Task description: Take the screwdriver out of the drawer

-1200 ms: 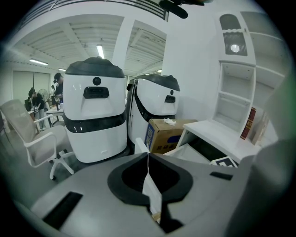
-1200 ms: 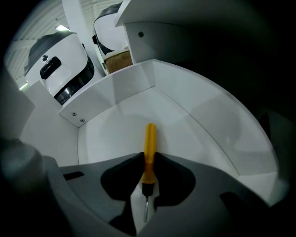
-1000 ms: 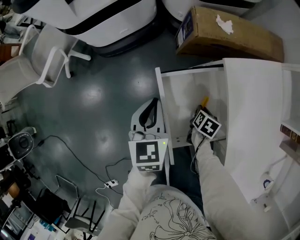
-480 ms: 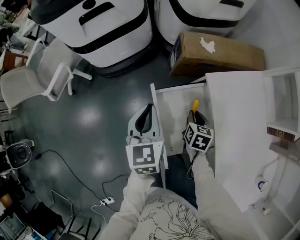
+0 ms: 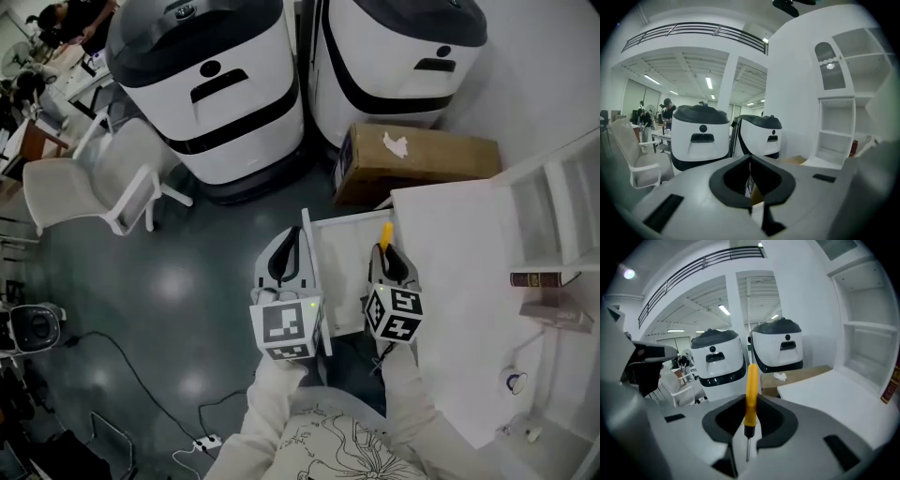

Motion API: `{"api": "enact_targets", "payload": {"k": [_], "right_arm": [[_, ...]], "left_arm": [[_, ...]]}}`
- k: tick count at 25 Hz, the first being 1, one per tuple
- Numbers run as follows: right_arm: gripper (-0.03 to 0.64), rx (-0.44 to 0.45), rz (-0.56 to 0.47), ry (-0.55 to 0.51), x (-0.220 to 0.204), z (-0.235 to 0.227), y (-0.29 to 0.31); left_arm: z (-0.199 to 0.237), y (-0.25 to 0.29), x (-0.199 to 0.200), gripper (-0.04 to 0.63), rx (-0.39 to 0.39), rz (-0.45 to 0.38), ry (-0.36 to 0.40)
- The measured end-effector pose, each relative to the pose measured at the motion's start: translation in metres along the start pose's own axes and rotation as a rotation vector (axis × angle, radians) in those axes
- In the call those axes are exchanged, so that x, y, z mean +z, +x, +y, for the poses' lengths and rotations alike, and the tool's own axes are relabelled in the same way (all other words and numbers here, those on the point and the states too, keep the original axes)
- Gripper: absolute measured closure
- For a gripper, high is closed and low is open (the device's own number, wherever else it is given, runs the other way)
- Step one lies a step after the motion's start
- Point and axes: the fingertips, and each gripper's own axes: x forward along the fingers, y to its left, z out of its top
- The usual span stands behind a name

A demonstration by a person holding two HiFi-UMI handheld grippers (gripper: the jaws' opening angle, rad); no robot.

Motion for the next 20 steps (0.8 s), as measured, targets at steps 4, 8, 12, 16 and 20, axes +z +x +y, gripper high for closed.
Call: {"api": "enact_targets", "payload": {"k": [4,8,12,16,20], "right_arm": [[0.548,0.007,-0.106,-0.032,0.043,0.004,-0.030],[0.548,0.003,-0.199,-0.047,0.077,0.008,-0.057],[0.548,0.003,-0.281,-0.058,0.106,0.012,-0.083],[0.548,0.002,-0.352,-0.082,0.130,0.017,-0.105],[0.548,0.004,-0.407,-0.090,0.149,0.022,-0.125]], "left_arm": [[-0.001,-0.016,0.028,0.588,0.003,-0.060,0.005],[-0.002,-0.032,0.054,0.588,0.003,-0.116,0.013],[-0.005,-0.046,0.078,0.588,-0.001,-0.172,0.015],[-0.011,-0.057,0.101,0.588,-0.010,-0.217,0.032],[-0.015,-0.070,0.121,0.588,-0.011,-0.255,0.058]]}}
